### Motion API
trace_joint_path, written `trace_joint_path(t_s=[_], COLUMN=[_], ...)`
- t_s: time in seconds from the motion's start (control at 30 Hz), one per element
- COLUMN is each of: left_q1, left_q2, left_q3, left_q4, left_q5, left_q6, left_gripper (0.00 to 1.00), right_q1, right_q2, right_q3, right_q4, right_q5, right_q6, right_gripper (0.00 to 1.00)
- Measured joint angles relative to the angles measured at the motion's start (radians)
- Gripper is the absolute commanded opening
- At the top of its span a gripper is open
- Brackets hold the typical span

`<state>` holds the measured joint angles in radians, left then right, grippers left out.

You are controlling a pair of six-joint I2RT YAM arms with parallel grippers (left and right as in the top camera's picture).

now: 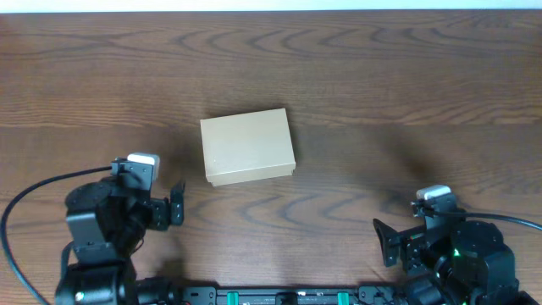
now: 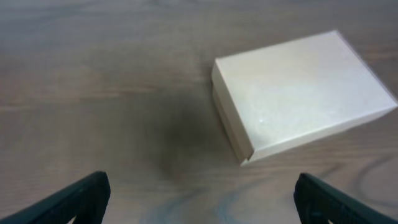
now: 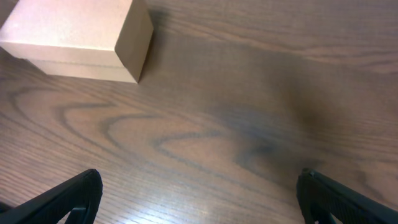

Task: Pack container

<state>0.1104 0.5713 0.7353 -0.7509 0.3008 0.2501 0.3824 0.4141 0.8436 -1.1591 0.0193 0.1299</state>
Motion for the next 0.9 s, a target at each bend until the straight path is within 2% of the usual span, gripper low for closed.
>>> trace_joint_path(t_s=[0.17, 0.3, 0.43, 0.7, 0.9], left_q1=[0.0, 0.0, -0.017, -0.026, -0.026], left_q2=[-0.054, -0.277, -0.395, -0.491, -0.533], left_q3=[-0.204, -0.352, -0.422, -0.524, -0.572], left_q4=[0.163, 0.174, 0.175, 0.173, 0.174], left_q5=[0.018, 0.029, 0.006, -0.031, -0.069], left_q6=[0.017, 0.047, 0.073, 0.081, 0.004], left_gripper=[0.95, 0.96, 0.96, 0.96, 0.96], right_q1=[0.0, 0.0, 0.0, 0.0, 0.0], right_q2=[0.0, 0.0, 0.0, 0.0, 0.0], right_q3=[-0.002, -0.002, -0.002, -0.002, -0.002], right_q4=[-0.001, -0.002, -0.001, 0.0, -0.001], right_q5=[0.0, 0.0, 0.0, 0.0, 0.0], right_q6=[0.0, 0.0, 0.0, 0.0, 0.0], right_gripper=[1.0, 0.99, 0.99, 0.99, 0.99])
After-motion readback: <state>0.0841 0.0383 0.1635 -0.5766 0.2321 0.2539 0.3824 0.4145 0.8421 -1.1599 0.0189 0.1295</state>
